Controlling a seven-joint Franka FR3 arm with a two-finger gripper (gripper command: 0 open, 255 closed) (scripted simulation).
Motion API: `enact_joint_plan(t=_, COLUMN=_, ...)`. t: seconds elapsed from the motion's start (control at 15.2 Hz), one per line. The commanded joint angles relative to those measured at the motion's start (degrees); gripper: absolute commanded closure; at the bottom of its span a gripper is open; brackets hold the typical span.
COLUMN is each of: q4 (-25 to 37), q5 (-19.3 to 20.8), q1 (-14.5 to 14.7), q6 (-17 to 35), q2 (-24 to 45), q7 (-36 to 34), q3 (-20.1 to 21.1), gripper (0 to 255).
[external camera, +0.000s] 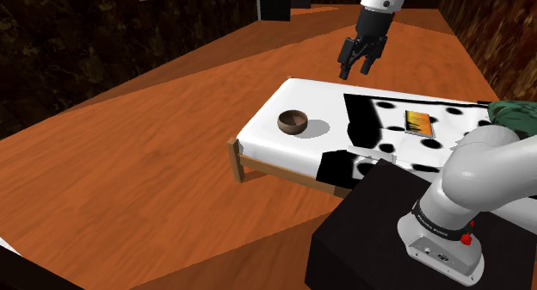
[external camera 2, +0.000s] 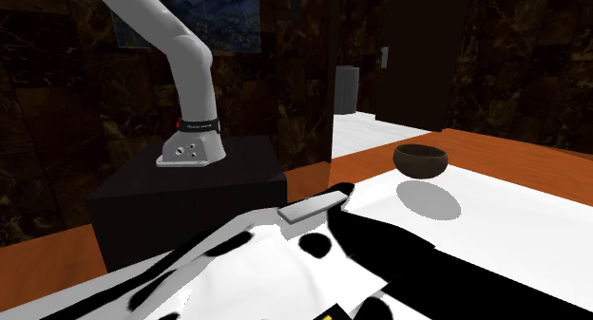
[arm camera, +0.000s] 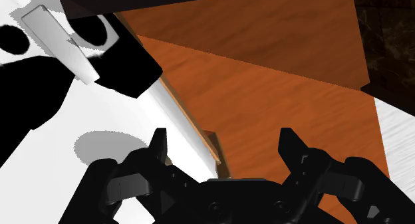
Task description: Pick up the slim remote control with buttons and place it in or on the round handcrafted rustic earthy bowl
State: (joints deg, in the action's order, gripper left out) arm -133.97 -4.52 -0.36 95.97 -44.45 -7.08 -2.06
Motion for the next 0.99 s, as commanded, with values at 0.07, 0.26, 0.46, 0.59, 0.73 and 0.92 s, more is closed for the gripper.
enact_joint_plan(t=0.07, q4=-1.9, q5=0.5, q1=-0.1, q6=1.1, q2=-0.5, q7=1.4, q3=-0.7, gripper=0)
enact_joint_plan(t=0.26, q4=-7.3, q5=2.3, q1=-0.4, q6=4.7, q2=-1.7, q7=5.5, q3=-2.9, gripper=0)
enact_joint_plan(t=0.46, q4=-12.1, q5=4.3, q1=-0.9, q6=8.5, q2=-2.1, q7=9.6, q3=-5.3, gripper=0)
enact_joint_plan(t=0.59, q4=-15.1, q5=5.8, q1=-1.4, q6=11.2, q2=-2.0, q7=12.4, q3=-7.0, gripper=0)
enact_joint_plan(t=0.73, q4=-17.7, q5=7.3, q1=-1.9, q6=14.0, q2=-1.5, q7=15.2, q3=-8.9, gripper=0)
enact_joint_plan(t=0.92, q4=-21.2, q5=9.7, q1=-2.9, q6=18.7, q2=0.2, q7=19.5, q3=-11.8, gripper=0)
